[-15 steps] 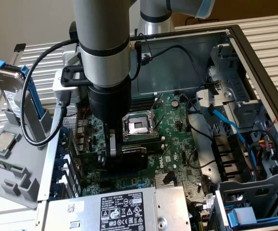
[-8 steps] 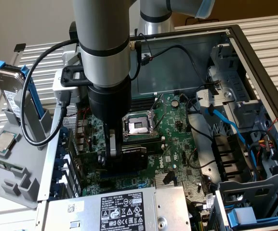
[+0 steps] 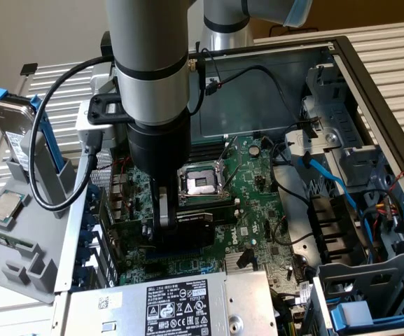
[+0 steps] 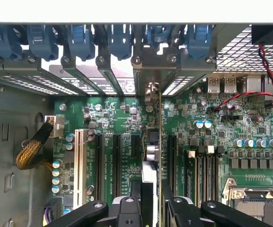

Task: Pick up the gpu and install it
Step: 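Insert the gpu into the slot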

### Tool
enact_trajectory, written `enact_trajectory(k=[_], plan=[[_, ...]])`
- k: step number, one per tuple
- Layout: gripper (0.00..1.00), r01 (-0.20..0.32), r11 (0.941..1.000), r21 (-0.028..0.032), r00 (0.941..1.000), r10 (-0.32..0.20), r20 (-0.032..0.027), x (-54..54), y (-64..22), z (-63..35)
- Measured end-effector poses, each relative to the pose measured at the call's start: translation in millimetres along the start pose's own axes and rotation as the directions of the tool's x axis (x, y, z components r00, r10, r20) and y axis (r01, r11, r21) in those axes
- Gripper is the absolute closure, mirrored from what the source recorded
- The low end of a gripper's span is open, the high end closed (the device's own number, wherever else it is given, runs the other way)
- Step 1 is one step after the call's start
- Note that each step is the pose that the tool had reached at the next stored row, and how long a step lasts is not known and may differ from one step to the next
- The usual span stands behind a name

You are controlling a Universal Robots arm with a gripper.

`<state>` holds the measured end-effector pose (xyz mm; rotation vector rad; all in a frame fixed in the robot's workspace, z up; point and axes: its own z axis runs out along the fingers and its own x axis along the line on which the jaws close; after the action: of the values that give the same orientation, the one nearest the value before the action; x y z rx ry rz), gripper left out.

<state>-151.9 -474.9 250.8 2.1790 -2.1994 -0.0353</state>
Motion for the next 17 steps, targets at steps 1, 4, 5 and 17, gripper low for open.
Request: enact_trajectory(k=[1, 4, 5, 17], plan=[[0.73, 0.0, 1.0, 0.0, 1.0, 0.0, 0.0, 0.0, 0.0, 0.0], [0.73, 0.0, 1.0, 0.0002, 1.0, 0.0, 0.0, 0.0, 0.0, 0.0], [0.73, 0.0, 1.0, 0.0005, 1.0, 0.0, -0.0001, 0.0, 0.0, 0.0], [0.73, 0.0, 1.0, 0.0019, 1.0, 0.0, -0.0001, 0.0, 0.0, 0.9]])
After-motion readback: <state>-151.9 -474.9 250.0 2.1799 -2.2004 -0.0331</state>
